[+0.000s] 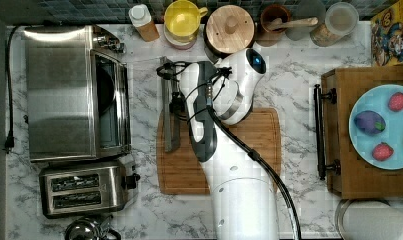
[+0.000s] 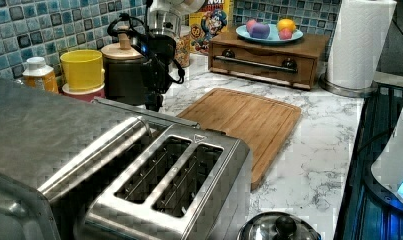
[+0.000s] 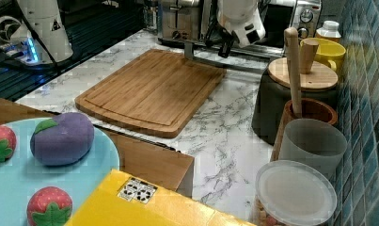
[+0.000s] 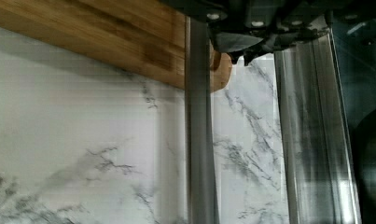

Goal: Close the oven.

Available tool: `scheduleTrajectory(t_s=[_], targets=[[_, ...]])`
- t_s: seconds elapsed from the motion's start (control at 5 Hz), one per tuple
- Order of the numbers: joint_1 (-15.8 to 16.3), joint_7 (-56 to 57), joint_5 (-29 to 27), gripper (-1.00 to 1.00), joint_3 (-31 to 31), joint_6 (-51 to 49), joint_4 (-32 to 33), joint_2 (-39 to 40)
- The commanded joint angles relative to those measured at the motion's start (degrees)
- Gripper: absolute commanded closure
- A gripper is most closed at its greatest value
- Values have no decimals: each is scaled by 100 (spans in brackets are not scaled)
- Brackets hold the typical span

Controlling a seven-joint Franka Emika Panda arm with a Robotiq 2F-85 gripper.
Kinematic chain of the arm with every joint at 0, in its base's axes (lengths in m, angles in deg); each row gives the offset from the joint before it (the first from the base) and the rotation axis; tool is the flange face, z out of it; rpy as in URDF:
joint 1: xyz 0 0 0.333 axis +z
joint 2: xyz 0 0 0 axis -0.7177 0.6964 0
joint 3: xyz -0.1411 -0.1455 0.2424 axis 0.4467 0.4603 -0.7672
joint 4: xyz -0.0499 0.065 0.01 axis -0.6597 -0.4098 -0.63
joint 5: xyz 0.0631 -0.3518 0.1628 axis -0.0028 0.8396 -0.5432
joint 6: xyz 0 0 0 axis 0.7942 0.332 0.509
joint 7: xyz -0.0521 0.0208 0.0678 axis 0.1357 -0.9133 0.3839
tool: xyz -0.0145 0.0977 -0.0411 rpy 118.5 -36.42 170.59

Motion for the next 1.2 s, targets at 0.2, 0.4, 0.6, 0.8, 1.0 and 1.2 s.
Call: scheduleTrajectory(t_s=[0.2,0.4,0.6,0.8,1.0,1.2], targets=[[1322,-445,597,100,-882,419,-71,-1657],[1805,-1438,1679,100,-809,941,62,-1768],[2035,-1986,2316,100,-812,895,-107,-1510],[2185,-2863,3179,100,-836,1312,139,-1645],[2435,-4247,4254,100,-600,1237,115,-1929],[2423,-4249,4258,100,-612,1237,114,-1928]])
